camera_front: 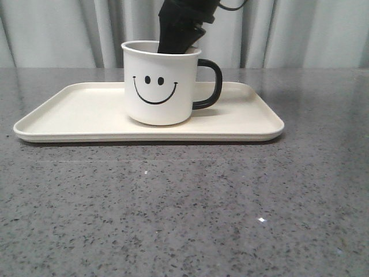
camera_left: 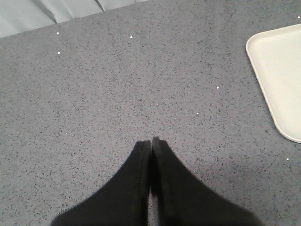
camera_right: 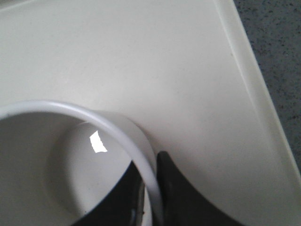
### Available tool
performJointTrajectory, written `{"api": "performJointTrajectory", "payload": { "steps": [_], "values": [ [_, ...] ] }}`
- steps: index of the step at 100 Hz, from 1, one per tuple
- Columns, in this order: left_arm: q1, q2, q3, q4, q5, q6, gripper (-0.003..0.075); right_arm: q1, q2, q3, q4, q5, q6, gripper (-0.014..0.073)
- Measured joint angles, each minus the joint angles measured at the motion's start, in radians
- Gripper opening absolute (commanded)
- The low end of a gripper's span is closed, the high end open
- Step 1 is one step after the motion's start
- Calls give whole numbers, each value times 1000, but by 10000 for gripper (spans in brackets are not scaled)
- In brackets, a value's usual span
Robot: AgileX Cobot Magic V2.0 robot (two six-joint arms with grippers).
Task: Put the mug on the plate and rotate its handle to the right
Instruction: 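Lower the rotated mug back onto the tray with the right gripper, then open the right gripper and lift it out of the mug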
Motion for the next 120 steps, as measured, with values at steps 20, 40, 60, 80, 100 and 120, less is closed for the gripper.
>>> {"api": "performJointTrajectory", "payload": {
  "steps": [20,40,60,80,100,120],
  "values": [
    [0,0,0,0,2,0,-20,0,0,0,0,0,0,136],
    [0,0,0,0,2,0,-20,0,0,0,0,0,0,136],
    [0,0,0,0,2,0,-20,0,0,0,0,0,0,136],
    [0,0,0,0,2,0,-20,0,-10,0,0,0,0,140],
    [0,0,0,0,2,0,-20,0,-13,-31,5,0,0,196],
    [0,0,0,0,4,0,-20,0,-32,-102,61,0,1,199]
  ]
}}
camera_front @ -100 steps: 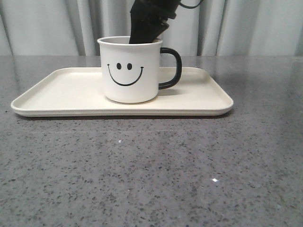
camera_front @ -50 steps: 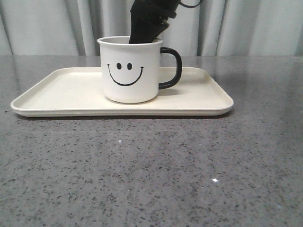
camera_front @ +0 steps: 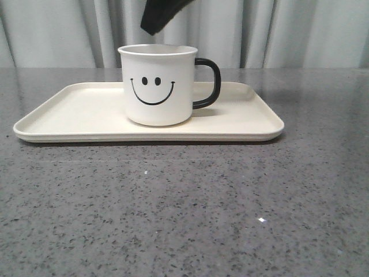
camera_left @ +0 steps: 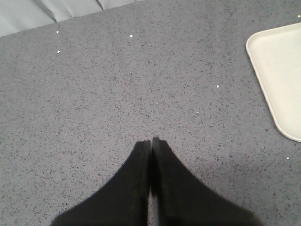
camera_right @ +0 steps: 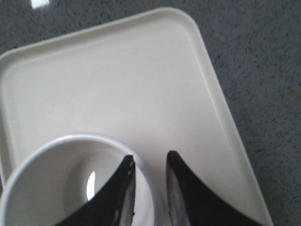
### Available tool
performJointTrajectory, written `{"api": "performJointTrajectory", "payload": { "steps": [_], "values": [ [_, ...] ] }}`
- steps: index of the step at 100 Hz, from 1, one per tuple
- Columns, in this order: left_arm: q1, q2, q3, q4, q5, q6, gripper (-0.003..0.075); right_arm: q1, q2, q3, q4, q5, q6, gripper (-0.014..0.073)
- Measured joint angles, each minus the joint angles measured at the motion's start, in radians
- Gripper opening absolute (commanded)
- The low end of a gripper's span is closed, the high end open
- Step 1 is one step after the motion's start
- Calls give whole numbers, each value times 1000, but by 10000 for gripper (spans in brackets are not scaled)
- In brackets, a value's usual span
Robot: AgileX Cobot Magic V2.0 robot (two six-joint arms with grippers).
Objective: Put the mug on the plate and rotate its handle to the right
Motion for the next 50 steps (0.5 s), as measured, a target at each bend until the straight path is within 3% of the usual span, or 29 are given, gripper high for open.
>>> {"api": "performJointTrajectory", "payload": {
  "steps": [50],
  "values": [
    [0,0,0,0,2,0,-20,-38,-233,-21,8,10,61,197]
  ]
}}
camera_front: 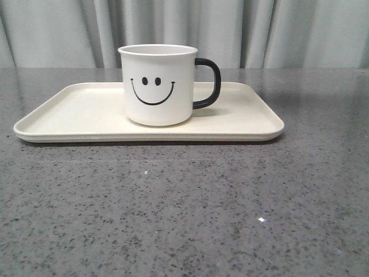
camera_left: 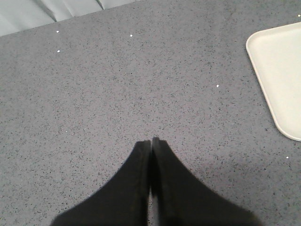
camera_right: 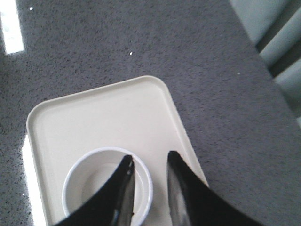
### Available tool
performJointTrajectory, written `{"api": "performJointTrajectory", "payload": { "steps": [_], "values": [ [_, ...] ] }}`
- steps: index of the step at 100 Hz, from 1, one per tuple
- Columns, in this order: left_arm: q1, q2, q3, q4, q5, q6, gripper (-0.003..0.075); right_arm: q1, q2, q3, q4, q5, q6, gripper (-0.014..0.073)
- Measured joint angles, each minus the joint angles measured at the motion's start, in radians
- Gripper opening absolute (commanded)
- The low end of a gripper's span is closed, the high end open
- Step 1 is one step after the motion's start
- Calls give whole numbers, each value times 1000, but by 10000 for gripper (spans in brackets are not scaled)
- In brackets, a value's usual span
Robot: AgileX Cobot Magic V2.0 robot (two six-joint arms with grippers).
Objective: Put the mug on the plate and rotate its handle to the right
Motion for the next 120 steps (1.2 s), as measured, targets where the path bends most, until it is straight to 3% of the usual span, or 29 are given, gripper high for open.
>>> {"api": "performJointTrajectory", "payload": {
  "steps": [36,54,75,89,120],
  "values": [
    [0,0,0,0,-38,0,-20,-295,-331,-7,6,8,161,148],
    [0,0,0,-2,-47,0,-20,-451,-511,81,20,-80,221,104],
    [0,0,0,-20,-49,0,-20,-618,-782,392,20,-305,287,-24],
    [0,0,0,-29,-52,0,-20,-665,-974,667,20,-429,300,-109],
    [0,0,2,-60,-92,0,-20,-668,-1283,1184,31,-573,316,-119]
  ]
}}
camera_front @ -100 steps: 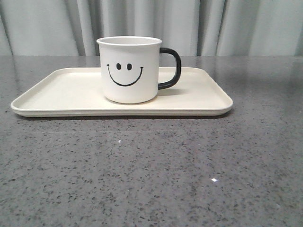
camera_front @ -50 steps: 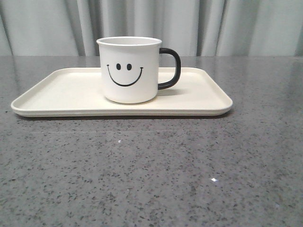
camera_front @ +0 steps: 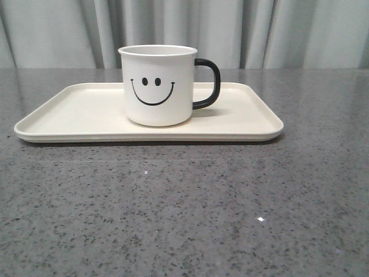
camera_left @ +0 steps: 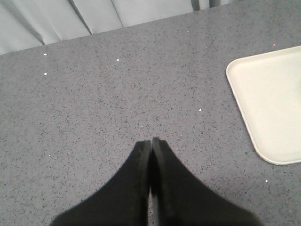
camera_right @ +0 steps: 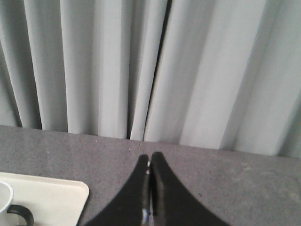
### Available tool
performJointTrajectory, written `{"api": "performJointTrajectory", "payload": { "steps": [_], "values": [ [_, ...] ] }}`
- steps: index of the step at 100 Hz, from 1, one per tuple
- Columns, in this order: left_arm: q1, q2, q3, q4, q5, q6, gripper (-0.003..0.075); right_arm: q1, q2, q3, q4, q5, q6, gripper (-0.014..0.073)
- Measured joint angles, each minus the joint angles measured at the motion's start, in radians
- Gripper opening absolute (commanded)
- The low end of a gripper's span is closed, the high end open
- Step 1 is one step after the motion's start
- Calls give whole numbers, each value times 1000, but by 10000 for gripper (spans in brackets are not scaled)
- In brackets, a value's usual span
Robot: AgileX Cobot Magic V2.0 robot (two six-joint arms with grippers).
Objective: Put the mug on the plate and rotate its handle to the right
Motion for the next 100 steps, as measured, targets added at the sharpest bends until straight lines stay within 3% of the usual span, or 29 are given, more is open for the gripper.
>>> {"api": "performJointTrajectory", "payload": {
  "steps": [38,100],
  "values": [
    [0,0,49,-37,-43,0,-20,24,-138,335,-36,-85,2,-119],
    [0,0,57,-139,-55,0,-20,24,-141,393,-38,16,3,-119]
  ]
}}
